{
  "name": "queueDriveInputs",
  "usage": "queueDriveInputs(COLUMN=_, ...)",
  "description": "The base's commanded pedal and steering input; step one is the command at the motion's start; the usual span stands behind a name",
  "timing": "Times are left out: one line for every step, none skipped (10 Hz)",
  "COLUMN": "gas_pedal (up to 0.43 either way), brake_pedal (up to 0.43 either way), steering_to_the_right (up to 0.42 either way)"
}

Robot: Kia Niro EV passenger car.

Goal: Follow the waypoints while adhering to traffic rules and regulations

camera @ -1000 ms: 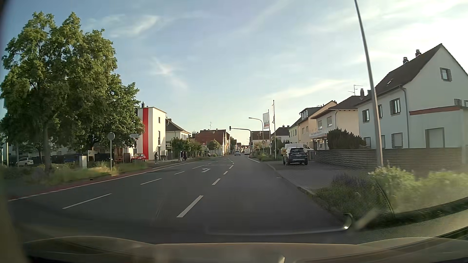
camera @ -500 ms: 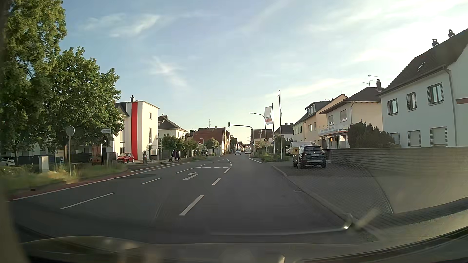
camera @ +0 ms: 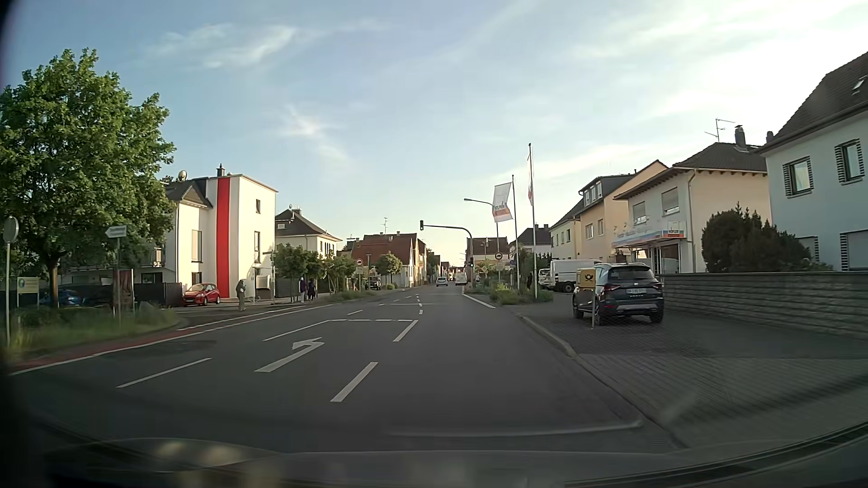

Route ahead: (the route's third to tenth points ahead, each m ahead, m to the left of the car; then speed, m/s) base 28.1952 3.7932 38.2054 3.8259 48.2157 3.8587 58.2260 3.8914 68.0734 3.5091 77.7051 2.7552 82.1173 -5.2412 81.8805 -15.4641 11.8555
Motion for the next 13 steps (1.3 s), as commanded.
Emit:
queueDriveInputs(gas_pedal=0.000, brake_pedal=0.030, steering_to_the_right=-0.001)
queueDriveInputs(gas_pedal=0.000, brake_pedal=0.030, steering_to_the_right=-0.001)
queueDriveInputs(gas_pedal=0.000, brake_pedal=0.030, steering_to_the_right=-0.002)
queueDriveInputs(gas_pedal=0.000, brake_pedal=0.030, steering_to_the_right=-0.003)
queueDriveInputs(gas_pedal=0.000, brake_pedal=0.030, steering_to_the_right=-0.007)
queueDriveInputs(gas_pedal=0.000, brake_pedal=0.037, steering_to_the_right=-0.011)
queueDriveInputs(gas_pedal=0.000, brake_pedal=0.043, steering_to_the_right=-0.015)
queueDriveInputs(gas_pedal=0.000, brake_pedal=0.043, steering_to_the_right=-0.018)
queueDriveInputs(gas_pedal=0.000, brake_pedal=0.049, steering_to_the_right=-0.019)
queueDriveInputs(gas_pedal=0.000, brake_pedal=0.049, steering_to_the_right=-0.019)
queueDriveInputs(gas_pedal=0.000, brake_pedal=0.055, steering_to_the_right=-0.019)
queueDriveInputs(gas_pedal=0.000, brake_pedal=0.061, steering_to_the_right=-0.019)
queueDriveInputs(gas_pedal=0.000, brake_pedal=0.061, steering_to_the_right=-0.019)
